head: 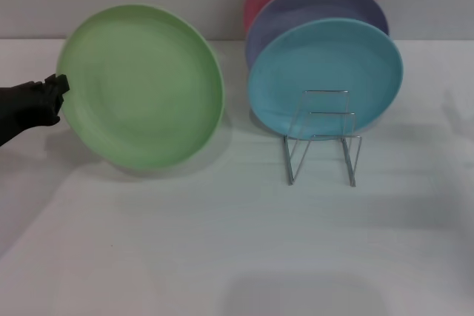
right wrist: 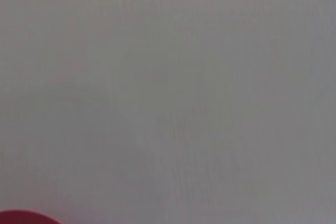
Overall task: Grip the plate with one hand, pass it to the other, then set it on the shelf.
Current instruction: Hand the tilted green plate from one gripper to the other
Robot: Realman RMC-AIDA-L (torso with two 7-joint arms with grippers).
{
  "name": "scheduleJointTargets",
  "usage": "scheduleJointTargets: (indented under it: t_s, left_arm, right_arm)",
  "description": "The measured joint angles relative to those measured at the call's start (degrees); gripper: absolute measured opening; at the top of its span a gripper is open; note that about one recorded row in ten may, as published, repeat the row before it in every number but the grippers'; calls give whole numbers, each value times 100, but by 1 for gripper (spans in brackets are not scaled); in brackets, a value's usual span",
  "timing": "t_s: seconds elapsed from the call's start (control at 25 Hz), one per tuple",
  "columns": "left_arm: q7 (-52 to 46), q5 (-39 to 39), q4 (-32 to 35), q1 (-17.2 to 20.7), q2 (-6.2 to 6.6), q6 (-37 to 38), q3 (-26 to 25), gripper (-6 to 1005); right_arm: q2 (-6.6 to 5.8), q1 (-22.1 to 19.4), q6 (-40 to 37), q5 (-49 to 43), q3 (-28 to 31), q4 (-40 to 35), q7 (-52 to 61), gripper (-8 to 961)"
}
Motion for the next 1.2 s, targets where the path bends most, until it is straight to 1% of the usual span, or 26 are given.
scheduleJointTargets:
  t_s: [0.04, 0.08, 0.12, 0.24, 0.28, 0.4, 0.48, 0.52, 0.6, 0.64, 0.68, 0.72, 0.84, 0.92, 1.0, 1.2]
  left_arm:
    - [317, -285, 156, -6, 0, -17, -6, 31]
    - [1022, -923, 423, 12, -2, -96, 4, 31]
    - [1022, -923, 423, 12, -2, -96, 4, 31]
    - [1839, -1689, 755, 29, -8, -309, 18, 30]
    - [2299, -2178, 1029, -4, -9, -495, 1, 30]
    - [2483, -2380, 1138, -32, -9, -572, -10, 30]
    - [3255, -3151, 1632, -218, -17, -703, -1, 30]
    - [3255, -3151, 1632, -218, -17, -703, -1, 30]
    - [3607, -3480, 1829, -304, -24, -747, 18, 30]
    - [3828, -3682, 1946, -344, -29, -771, 36, 30]
    - [4229, -4044, 2105, -396, -35, -815, 92, 30]
    - [4229, -4044, 2105, -396, -35, -815, 92, 30]
    - [4867, -4597, 2318, -444, -42, -922, 203, 31]
    - [4976, -4694, 2353, -449, -45, -934, 226, 31]
    - [5404, -5050, 2476, -459, -51, -950, 326, 31]
    - [5721, -5220, 2589, -434, -51, -1019, 473, 31]
  right_arm:
    - [-1, 3, -12, 0, 0, 0, -3, 779]
    - [-6, 4, -36, 0, 0, 0, -11, 779]
    - [-6, 4, -36, 0, 0, 0, -11, 780]
    - [-9, 15, -90, 0, 6, 10, -19, 780]
    - [-9, 24, -135, 0, 7, 24, -25, 779]
    - [-11, 32, -168, 0, 8, 33, -28, 779]
    - [-16, 43, -184, 0, 14, 35, -30, 778]
    - [-16, 43, -184, 0, 14, 35, -30, 778]
    - [-17, 50, -184, 0, 34, 35, -31, 777]
    - [-17, 53, -184, 0, 45, 35, -31, 777]
    - [-17, 57, -184, 0, 61, 35, -32, 778]
    - [-17, 57, -184, 0, 61, 35, -32, 778]
    - [-17, 63, -200, 0, 64, 35, -34, 780]
    - [-17, 71, -221, 0, 64, 35, -35, 781]
    - [-17, 77, -234, 0, 64, 35, -36, 780]
    - [-17, 52, -234, 0, 55, 33, -50, 780]
